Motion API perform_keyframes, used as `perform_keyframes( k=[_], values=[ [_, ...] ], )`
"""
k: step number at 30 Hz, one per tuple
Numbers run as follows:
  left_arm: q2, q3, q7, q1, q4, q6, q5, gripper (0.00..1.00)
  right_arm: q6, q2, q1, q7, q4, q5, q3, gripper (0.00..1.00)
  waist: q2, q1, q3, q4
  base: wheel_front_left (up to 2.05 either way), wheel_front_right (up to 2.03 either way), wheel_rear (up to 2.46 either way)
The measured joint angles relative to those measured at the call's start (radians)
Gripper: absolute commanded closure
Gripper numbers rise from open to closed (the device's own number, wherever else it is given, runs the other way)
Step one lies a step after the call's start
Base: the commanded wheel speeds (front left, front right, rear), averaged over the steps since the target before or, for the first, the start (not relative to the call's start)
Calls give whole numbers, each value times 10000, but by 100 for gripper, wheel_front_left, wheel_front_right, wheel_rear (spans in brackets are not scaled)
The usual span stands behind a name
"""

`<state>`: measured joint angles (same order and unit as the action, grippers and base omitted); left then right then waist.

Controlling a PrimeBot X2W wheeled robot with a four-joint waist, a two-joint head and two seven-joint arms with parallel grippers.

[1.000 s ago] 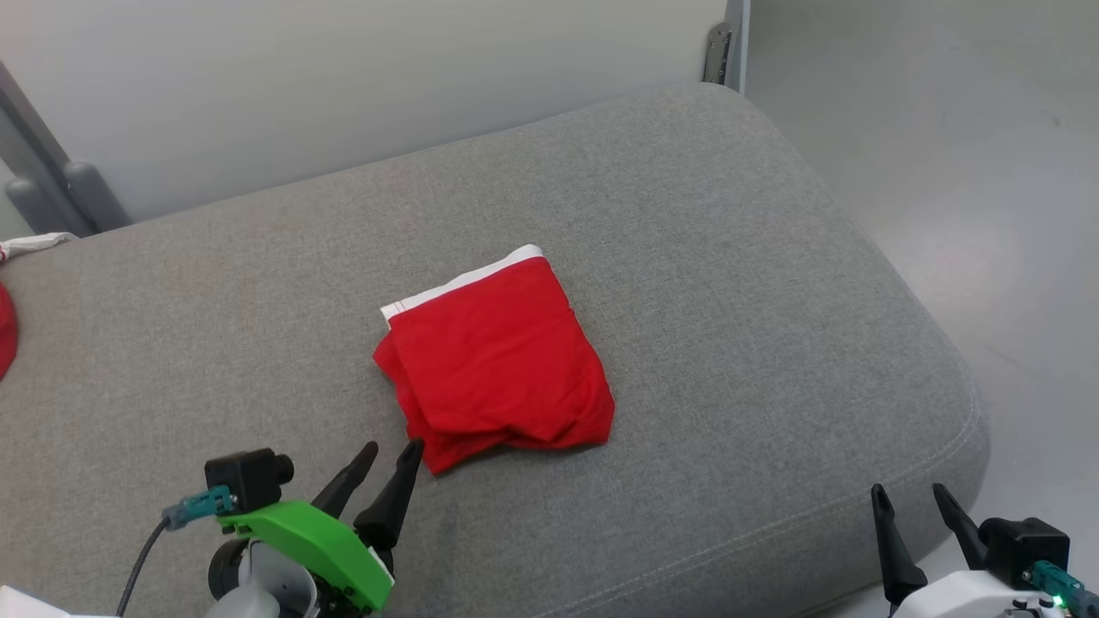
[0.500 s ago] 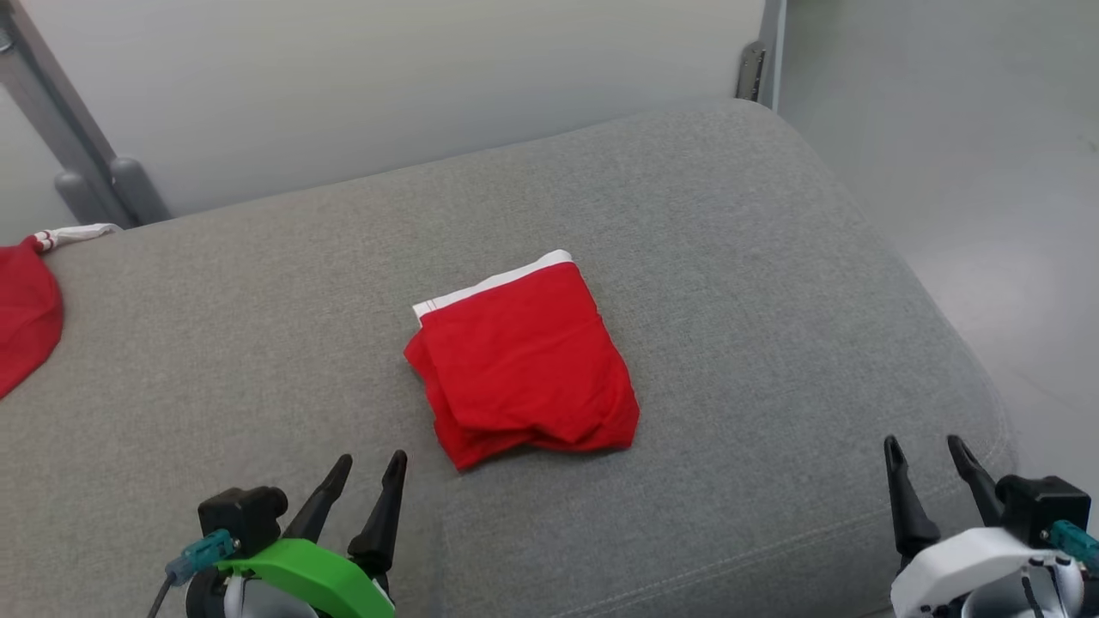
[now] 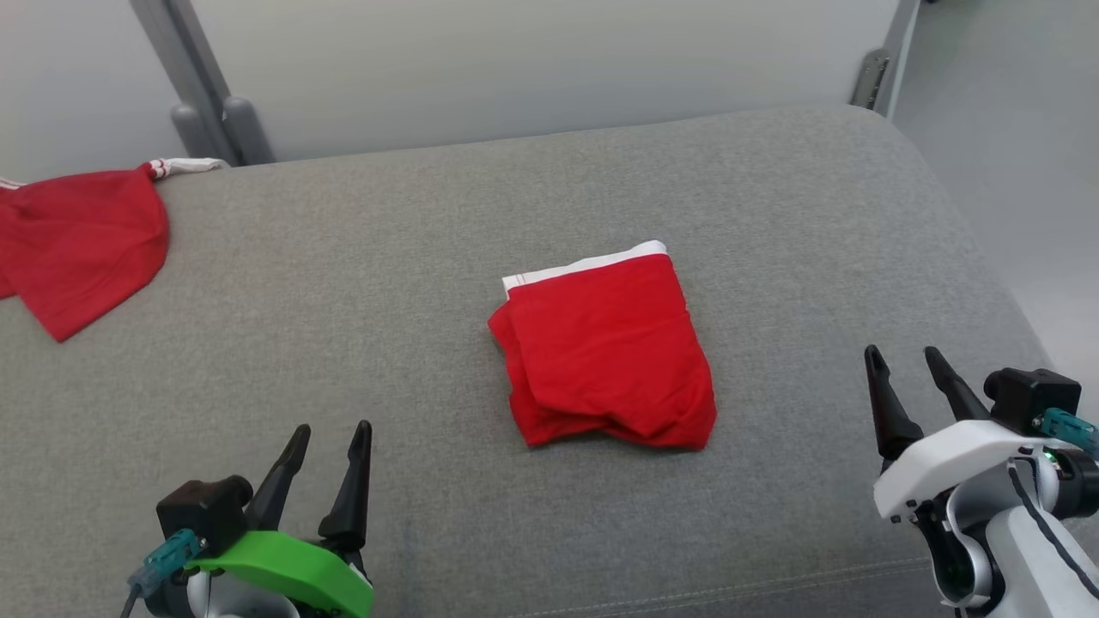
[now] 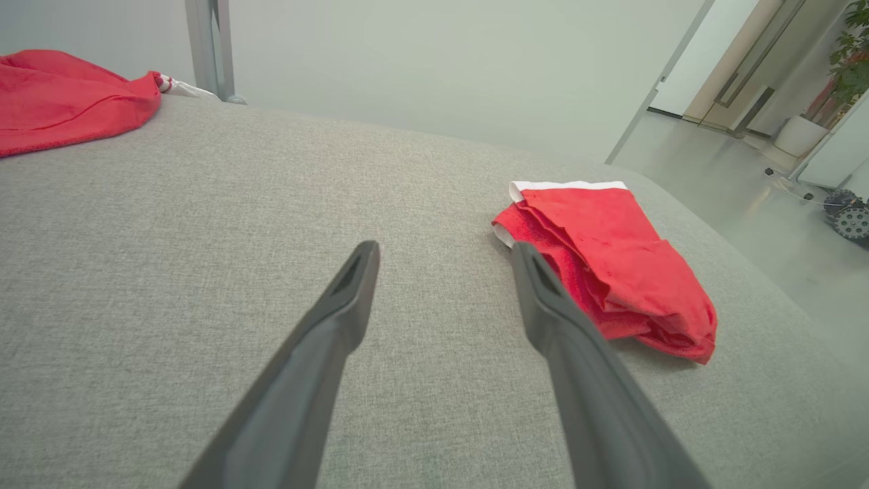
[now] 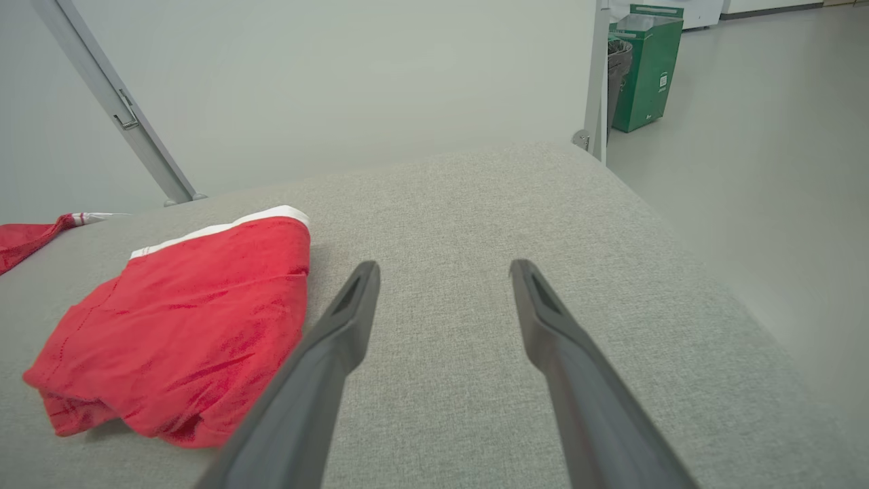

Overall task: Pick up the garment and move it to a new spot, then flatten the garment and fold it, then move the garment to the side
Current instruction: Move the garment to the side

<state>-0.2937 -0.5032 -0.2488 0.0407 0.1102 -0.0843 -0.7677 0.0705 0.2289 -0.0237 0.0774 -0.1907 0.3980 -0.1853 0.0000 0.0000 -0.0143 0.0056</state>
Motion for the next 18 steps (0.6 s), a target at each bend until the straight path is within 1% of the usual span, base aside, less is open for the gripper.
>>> perform_keyframes(
  k=[6,15,18],
  values=[
    [182,280,0,-24,-579,-36,336,0,-299,-399,-860,-663,-614,669,-67,0,0,0,-441,646,0,0,0],
    [341,589,-2,-26,-1087,-38,527,0,-825,-748,-2094,-1494,-1684,1505,-105,0,0,0,-1283,1395,0,0,0],
    [389,688,-2,-25,-1202,-38,619,0,-924,-727,-2347,-1649,-2094,1540,-125,0,0,0,-1515,1584,0,0,0]
  ],
)
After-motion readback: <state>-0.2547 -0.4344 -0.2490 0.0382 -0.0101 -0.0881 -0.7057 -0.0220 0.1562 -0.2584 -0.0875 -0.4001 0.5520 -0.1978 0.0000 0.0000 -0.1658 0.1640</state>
